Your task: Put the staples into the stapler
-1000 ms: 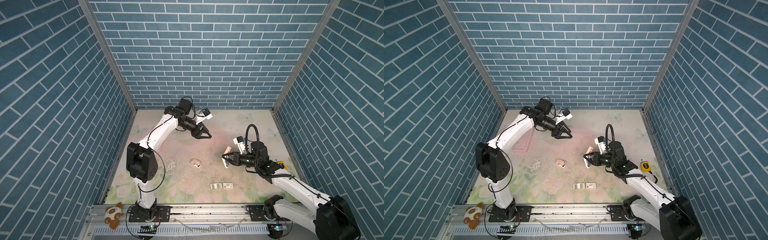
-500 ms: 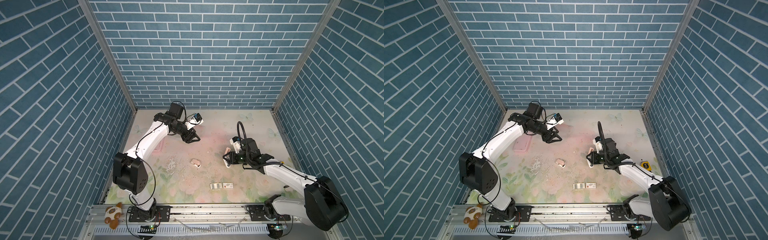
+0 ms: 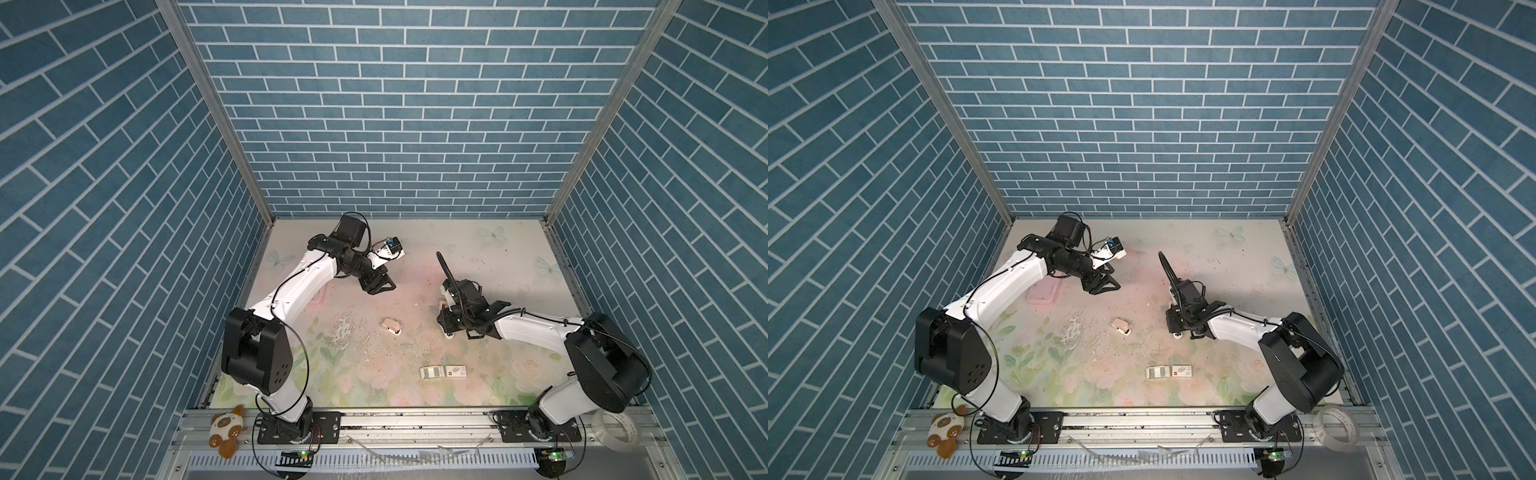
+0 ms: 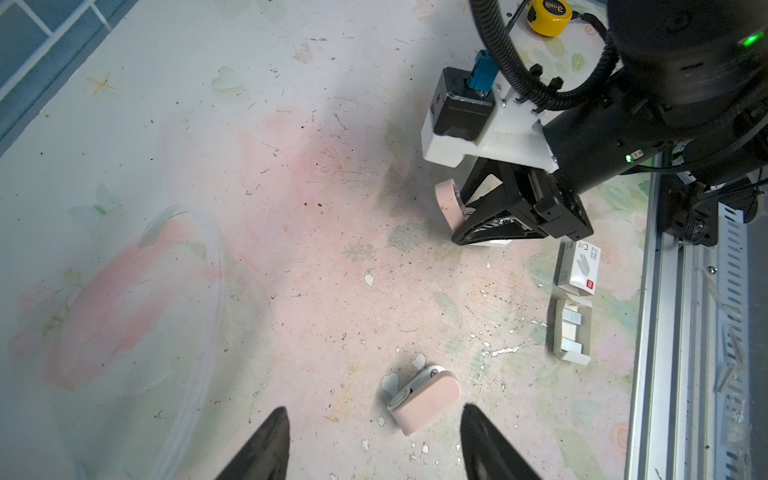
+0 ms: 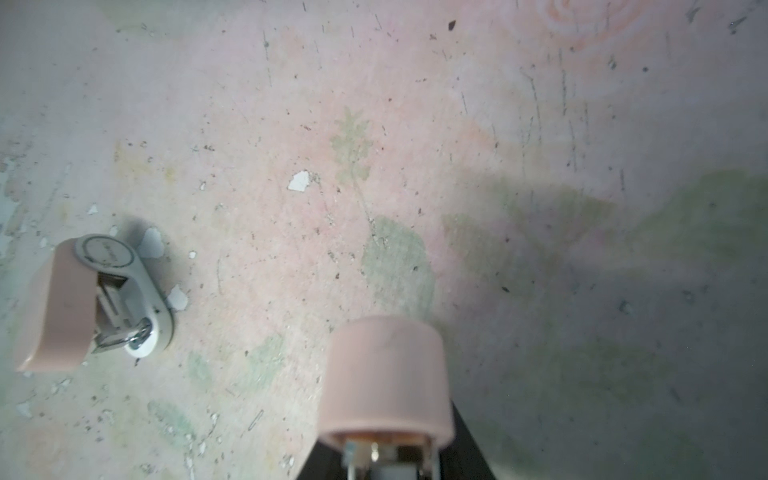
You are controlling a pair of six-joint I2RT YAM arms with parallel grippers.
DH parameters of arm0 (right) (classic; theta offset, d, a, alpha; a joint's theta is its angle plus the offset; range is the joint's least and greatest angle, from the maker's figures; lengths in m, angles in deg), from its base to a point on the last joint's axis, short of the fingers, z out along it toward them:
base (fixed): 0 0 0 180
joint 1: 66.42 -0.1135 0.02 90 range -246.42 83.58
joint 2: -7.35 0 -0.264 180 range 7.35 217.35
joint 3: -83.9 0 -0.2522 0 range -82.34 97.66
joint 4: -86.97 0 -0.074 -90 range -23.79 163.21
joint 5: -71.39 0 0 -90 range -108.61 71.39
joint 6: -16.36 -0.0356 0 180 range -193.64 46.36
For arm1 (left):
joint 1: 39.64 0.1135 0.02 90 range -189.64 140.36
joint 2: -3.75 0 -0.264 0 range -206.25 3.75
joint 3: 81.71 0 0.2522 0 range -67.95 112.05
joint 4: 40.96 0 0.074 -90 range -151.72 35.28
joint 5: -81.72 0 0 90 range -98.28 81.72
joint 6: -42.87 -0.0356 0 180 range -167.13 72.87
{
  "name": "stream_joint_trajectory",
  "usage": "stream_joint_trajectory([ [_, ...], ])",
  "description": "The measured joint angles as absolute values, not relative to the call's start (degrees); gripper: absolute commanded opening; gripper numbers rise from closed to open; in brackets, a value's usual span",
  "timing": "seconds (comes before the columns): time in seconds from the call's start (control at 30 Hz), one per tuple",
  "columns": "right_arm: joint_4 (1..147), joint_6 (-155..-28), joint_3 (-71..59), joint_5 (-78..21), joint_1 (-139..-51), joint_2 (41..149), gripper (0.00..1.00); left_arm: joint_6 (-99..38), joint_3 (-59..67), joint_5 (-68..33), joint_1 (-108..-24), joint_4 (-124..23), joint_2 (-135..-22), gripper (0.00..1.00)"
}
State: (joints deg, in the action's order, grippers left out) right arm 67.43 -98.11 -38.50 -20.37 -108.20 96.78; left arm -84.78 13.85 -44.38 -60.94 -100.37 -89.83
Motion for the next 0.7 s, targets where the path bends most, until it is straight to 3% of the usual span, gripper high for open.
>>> stream_joint_trajectory([
  [0.7, 67.3, -97.2, -37.1, -11.0, -113.2, 101.0, 0.47, -87.2, 12.5, -47.0, -60.9, -100.9, -88.9, 0.69],
])
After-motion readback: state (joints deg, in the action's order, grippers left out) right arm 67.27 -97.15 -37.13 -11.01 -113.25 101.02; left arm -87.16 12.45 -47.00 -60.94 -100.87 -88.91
